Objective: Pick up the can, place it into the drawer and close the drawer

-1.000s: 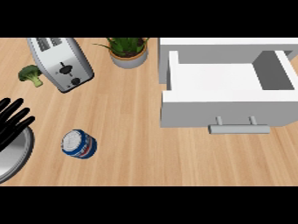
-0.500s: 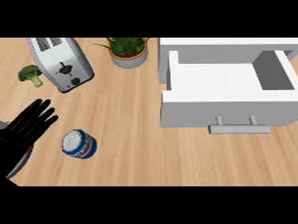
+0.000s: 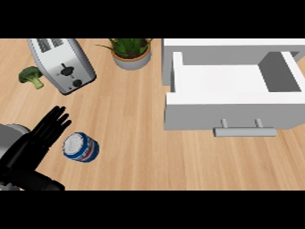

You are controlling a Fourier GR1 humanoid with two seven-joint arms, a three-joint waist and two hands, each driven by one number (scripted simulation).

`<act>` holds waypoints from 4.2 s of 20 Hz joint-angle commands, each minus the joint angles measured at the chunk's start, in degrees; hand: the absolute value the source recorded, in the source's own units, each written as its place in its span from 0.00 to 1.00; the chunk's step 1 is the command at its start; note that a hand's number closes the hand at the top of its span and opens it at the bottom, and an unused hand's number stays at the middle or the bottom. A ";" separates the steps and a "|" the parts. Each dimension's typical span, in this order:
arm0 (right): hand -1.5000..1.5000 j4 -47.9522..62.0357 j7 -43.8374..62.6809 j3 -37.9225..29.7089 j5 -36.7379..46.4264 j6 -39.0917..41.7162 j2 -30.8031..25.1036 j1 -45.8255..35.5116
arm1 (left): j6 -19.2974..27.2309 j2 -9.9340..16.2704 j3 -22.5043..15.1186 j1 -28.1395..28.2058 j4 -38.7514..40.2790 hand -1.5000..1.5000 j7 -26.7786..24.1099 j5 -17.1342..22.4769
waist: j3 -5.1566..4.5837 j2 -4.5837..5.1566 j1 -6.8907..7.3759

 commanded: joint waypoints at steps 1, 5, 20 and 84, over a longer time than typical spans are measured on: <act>0.00 4.65 -1.40 -1.42 1.11 1.20 -0.49 -2.70 | -2.51 1.99 2.99 -2.60 9.05 0.00 -6.43 -2.05 | 0.01 0.03 0.12; 0.00 -1.81 3.10 -2.08 -1.03 0.49 0.14 -1.26 | -1.18 0.62 2.43 -2.26 15.34 0.00 -15.03 -8.36 | -0.01 0.02 0.08; 0.00 0.55 2.24 -7.82 -4.01 6.81 1.66 -0.74 | -3.79 4.27 3.32 -9.54 38.76 0.00 -27.06 -13.60 | 0.00 0.01 -0.10; 0.00 -10.12 8.99 -3.17 -5.16 0.60 5.11 1.18 | 48.29 -9.97 -12.36 -40.02 9.26 1.00 2.18 -6.24 | 0.04 -0.05 -0.14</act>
